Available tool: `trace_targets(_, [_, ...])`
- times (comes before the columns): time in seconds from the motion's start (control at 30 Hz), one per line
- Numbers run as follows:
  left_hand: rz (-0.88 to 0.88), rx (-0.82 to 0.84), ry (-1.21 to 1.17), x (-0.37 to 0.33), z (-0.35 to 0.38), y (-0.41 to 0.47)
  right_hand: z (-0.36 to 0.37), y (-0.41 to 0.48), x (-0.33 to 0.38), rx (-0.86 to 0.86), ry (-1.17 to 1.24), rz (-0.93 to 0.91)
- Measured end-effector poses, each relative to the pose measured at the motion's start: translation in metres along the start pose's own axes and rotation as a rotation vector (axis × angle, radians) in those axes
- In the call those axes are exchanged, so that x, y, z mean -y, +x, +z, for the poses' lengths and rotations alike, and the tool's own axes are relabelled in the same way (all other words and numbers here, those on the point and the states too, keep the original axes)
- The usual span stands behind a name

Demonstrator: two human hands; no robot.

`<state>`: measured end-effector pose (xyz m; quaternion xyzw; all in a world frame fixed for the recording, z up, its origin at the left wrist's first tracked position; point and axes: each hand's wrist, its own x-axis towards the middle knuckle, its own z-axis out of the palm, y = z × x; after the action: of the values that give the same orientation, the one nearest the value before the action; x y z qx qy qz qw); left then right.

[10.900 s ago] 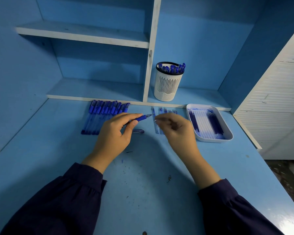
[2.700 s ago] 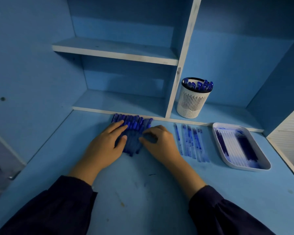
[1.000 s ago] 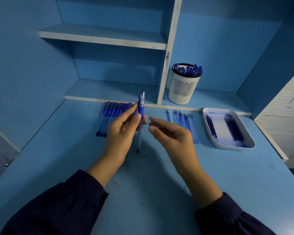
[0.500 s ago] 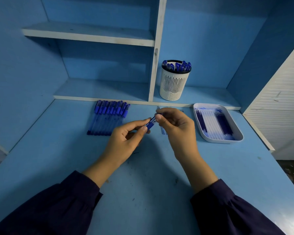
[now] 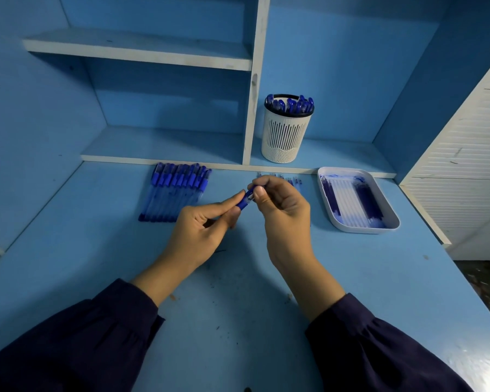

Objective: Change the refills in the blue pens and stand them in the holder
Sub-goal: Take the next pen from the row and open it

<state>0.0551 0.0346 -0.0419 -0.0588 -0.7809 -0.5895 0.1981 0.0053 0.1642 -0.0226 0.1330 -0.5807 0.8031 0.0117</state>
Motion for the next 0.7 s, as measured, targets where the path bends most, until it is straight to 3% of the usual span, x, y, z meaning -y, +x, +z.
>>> trace_targets(0.43, [-0.035, 0.105, -0.069, -0.002, -0.003, -0.001, -0.001, 0.005, 0.003, 0.032, 0.081, -0.042])
trace_targets(0.7, [-0.092, 0.004, -0.099, -0.002, 0.000, -0.002, -0.006, 0.017, 0.013, 0.031, 0.070, 0.006])
